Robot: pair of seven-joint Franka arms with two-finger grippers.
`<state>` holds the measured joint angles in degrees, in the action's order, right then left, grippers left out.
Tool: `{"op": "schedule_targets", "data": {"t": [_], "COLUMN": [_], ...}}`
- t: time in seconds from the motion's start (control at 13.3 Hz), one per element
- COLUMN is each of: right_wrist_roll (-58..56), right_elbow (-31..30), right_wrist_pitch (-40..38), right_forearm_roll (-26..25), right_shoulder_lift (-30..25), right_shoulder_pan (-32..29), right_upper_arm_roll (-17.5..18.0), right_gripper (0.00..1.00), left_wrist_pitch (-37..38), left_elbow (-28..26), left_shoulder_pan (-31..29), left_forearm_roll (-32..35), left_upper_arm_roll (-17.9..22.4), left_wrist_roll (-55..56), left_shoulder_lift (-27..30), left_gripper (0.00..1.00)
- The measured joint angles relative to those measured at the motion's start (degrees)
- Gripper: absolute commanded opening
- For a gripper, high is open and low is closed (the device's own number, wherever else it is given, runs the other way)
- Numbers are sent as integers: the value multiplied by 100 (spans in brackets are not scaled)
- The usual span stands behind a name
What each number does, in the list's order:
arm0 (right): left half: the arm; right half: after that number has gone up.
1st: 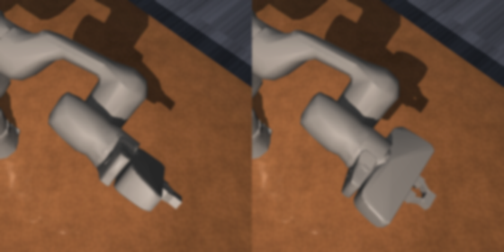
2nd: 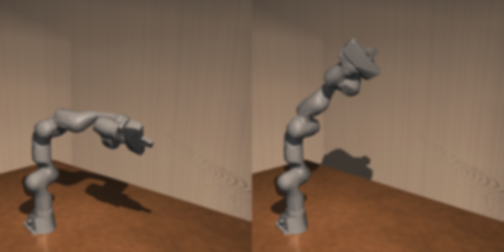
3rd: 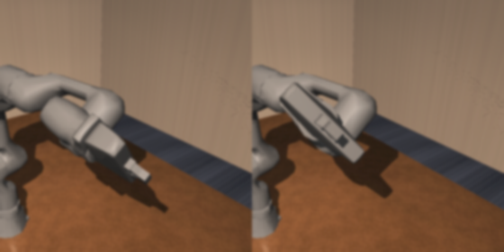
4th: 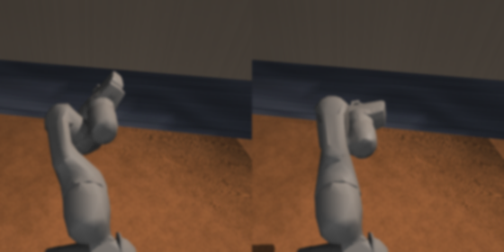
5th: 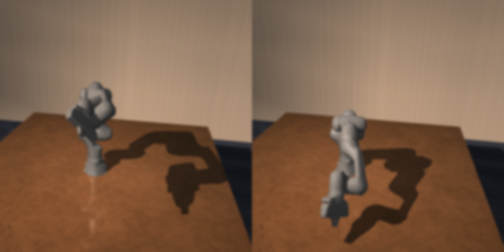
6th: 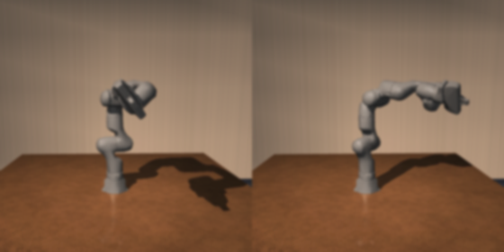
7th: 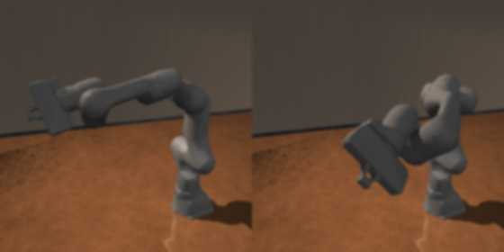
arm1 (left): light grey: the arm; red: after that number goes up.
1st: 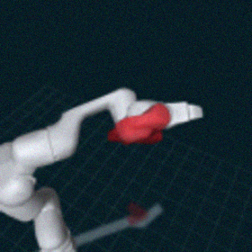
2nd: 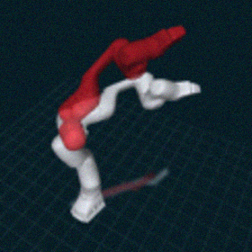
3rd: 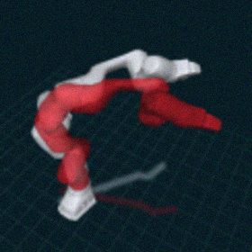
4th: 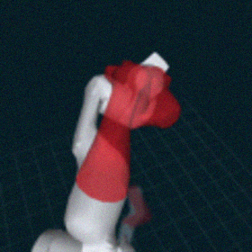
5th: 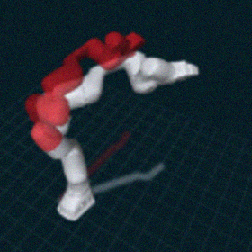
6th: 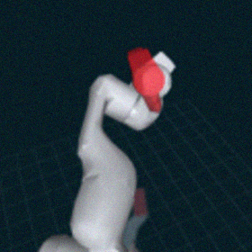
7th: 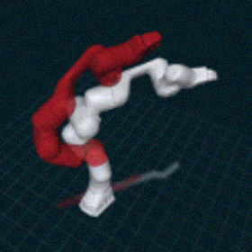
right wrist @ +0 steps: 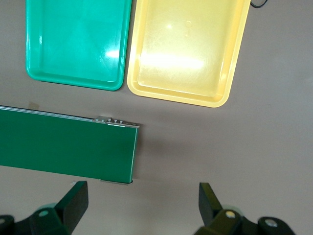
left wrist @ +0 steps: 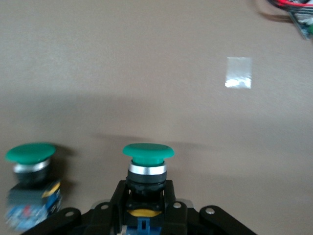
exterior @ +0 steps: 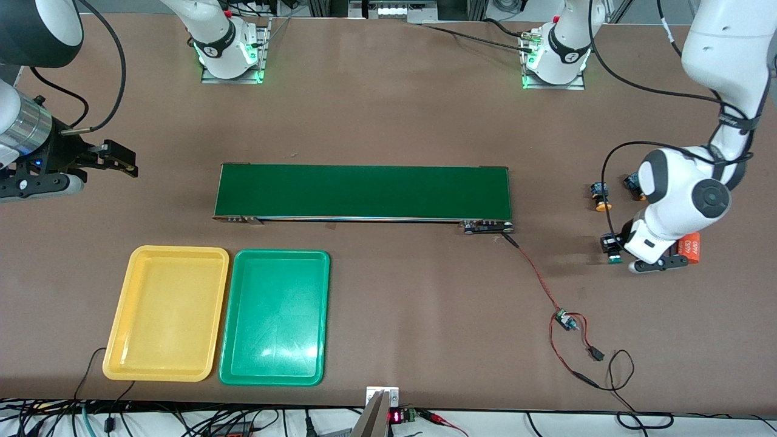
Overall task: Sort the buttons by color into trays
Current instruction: 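Carry the green button to the conveyor end and lower it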
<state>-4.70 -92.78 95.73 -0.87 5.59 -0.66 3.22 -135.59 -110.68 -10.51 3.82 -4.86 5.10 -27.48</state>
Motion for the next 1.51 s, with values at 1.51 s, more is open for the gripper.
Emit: {"op": "schedule_targets", "data": {"t": [1.51], "right_wrist_roll": [9], "right_elbow": [-12], "right_wrist_pitch": [0], "right_forearm_roll": [5], "right_shoulder_lift": [1], "right_shoulder_pan": [51], "right_upper_arm_roll": [73], "right_gripper": [100], "left_wrist_pitch": [2646], "left_elbow": [443], "left_shoulder_pan": [323], "left_forearm_roll": [4], "left_upper_arm_roll": [-3271], "left_wrist_roll": [-3167], "left_shoulder_lift": [200], "left_gripper": [12]}}
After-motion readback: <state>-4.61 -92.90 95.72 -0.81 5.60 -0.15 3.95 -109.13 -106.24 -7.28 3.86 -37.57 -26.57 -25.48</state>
